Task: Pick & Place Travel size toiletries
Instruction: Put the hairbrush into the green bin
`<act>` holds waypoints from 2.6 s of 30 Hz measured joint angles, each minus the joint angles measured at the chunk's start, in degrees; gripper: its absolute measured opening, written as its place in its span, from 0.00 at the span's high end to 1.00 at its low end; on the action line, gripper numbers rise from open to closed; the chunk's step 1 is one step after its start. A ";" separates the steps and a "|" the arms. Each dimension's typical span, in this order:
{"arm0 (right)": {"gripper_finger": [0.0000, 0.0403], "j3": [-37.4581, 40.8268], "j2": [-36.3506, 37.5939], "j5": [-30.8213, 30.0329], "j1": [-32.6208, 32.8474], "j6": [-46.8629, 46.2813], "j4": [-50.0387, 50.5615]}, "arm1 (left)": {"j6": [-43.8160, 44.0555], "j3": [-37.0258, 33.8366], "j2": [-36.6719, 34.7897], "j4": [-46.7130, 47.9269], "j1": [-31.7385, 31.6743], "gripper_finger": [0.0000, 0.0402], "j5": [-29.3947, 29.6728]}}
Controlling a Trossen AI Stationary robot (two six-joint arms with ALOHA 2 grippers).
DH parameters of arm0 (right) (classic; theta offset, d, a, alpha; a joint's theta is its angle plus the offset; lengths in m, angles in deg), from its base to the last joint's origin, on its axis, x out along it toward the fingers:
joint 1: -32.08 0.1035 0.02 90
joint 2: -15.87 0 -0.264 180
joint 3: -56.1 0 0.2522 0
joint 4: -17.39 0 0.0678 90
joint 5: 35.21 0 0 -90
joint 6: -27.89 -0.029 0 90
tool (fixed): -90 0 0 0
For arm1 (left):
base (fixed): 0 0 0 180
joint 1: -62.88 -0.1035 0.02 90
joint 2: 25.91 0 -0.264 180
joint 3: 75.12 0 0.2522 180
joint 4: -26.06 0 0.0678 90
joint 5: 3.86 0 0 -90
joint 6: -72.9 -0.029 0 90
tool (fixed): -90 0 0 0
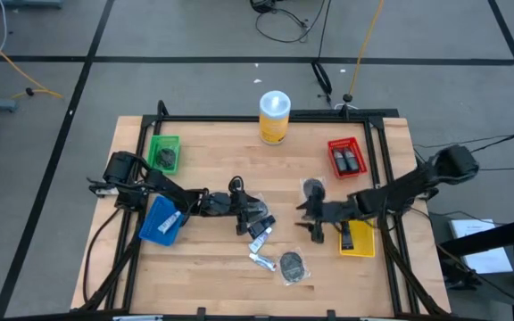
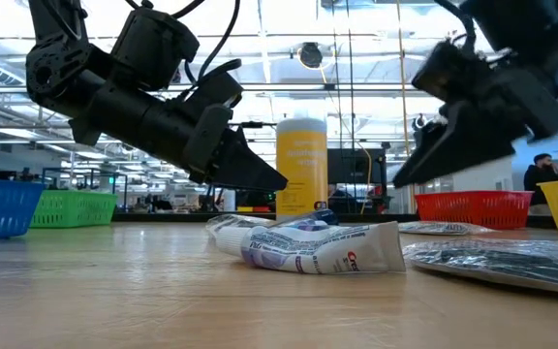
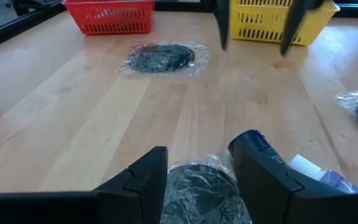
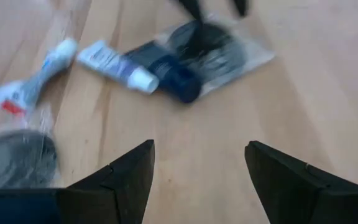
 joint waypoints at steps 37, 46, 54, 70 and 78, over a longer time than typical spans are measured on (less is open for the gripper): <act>0.88 0.00 -2.38 -17.67 -9.33 -33.64 22.76 | 1.80 0.00 0.00 -0.61 0.01 0.55 -0.06; 0.99 0.09 -2.29 -18.18 -5.43 -13.63 2.86 | 13.28 0.35 -0.34 -8.21 -3.21 0.55 0.67; 1.00 0.09 -3.43 -18.50 0.38 6.35 -15.05 | 12.41 3.51 0.01 -9.83 -7.13 0.51 -6.88; 1.00 0.07 -3.82 -18.26 1.50 9.06 -17.93 | 8.50 17.05 6.50 5.62 -7.41 0.60 -20.79; 0.96 0.04 -3.20 -17.82 1.54 8.51 -17.17 | 5.24 17.05 5.19 8.14 -7.47 0.95 -20.40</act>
